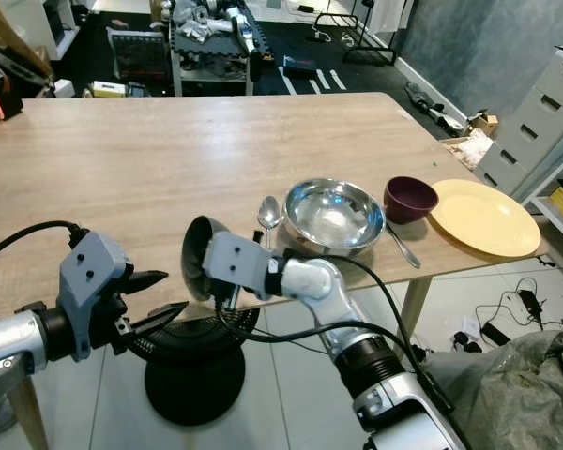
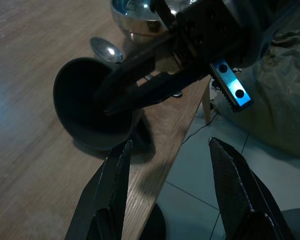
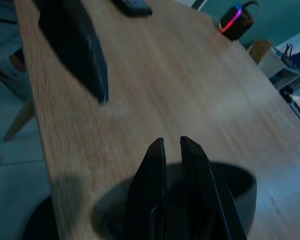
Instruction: Setting the table
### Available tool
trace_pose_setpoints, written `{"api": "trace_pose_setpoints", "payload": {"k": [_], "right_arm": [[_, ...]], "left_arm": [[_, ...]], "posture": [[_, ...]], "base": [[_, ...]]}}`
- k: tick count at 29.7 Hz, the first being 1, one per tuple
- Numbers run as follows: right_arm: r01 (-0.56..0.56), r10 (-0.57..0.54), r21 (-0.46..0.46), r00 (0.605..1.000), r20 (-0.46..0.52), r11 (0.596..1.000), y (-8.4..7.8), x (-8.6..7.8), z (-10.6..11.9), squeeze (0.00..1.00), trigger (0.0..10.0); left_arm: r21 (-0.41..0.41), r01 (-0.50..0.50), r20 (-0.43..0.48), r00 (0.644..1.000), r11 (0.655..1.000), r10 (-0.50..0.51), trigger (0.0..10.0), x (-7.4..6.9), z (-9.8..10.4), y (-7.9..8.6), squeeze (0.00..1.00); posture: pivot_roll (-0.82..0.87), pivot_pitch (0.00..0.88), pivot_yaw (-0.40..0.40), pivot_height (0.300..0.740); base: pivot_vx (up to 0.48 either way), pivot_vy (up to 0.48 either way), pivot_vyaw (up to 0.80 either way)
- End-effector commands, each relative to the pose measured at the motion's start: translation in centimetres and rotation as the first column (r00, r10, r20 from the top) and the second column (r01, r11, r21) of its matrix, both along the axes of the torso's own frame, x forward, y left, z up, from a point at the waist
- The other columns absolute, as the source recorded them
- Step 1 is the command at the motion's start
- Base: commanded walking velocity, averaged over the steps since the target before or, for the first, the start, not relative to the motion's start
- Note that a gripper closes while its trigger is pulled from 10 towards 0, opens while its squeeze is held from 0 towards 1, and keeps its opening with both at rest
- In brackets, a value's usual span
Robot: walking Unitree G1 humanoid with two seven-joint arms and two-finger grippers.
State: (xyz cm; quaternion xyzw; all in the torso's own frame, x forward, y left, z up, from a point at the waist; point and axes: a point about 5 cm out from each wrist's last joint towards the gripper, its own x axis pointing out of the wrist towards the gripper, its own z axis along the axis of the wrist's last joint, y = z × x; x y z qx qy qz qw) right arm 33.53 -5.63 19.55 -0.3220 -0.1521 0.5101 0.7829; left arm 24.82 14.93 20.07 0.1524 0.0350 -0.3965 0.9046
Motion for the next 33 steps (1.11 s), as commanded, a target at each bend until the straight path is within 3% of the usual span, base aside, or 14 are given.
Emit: {"api": "trace_pose_setpoints", "payload": {"k": [1, 9, 10, 12, 22, 33], "right_arm": [[0.006, -0.006, -0.009, 1.000, -0.007, 1.000, -0.1, -0.2, -0.1, 0.00, 10.0], [0.108, -0.108, -0.022, 0.994, 0.007, 0.994, 1.2, 0.0, -0.4, 0.00, 10.0], [0.175, -0.175, -0.038, 0.985, 0.008, 0.984, 1.6, 0.6, -0.9, 0.00, 10.0], [0.195, -0.195, -0.045, 0.981, 0.008, 0.980, 1.6, 0.8, -1.0, 0.00, 10.0], [0.399, -0.394, -0.062, 0.916, 0.079, 0.915, -0.7, 3.1, -0.5, 0.00, 10.0], [0.450, -0.437, -0.074, 0.888, 0.140, 0.890, -0.2, 4.1, -0.4, 0.00, 10.0]], "left_arm": [[-0.002, 0.016, -0.023, 1.000, 1.000, -0.016, 10.0, -0.1, -0.5, -0.2, 0.00], [0.000, 0.011, -0.023, 1.000, 1.000, -0.011, 10.0, -0.1, -0.5, -0.1, 0.00], [-0.001, 0.010, -0.024, 1.000, 1.000, -0.010, 10.0, -0.1, -0.5, -0.2, 0.00], [-0.002, 0.010, -0.024, 1.000, 1.000, -0.010, 10.0, -0.1, -0.5, -0.2, 0.00], [-0.001, 0.001, -0.023, 1.000, 1.000, -0.001, 10.0, -0.1, -0.5, -0.1, 0.00], [-0.004, -0.001, -0.022, 1.000, 1.000, 0.001, 10.0, -0.1, -0.5, -0.2, 0.00]], "posture": [[0.13, 0.058, 0.010, 0.740], [0.13, 0.062, 0.007, 0.740], [0.13, 0.062, 0.004, 0.740], [0.13, 0.063, 0.003, 0.740], [0.13, 0.065, 0.000, 0.740], [0.13, 0.067, -0.001, 0.740]], "base": [[0.000, 0.000, 0.00], [0.000, 0.000, 0.00], [0.000, 0.000, 0.00], [0.000, 0.000, 0.00], [0.000, 0.000, 0.00], [0.000, 0.000, 0.00]]}}
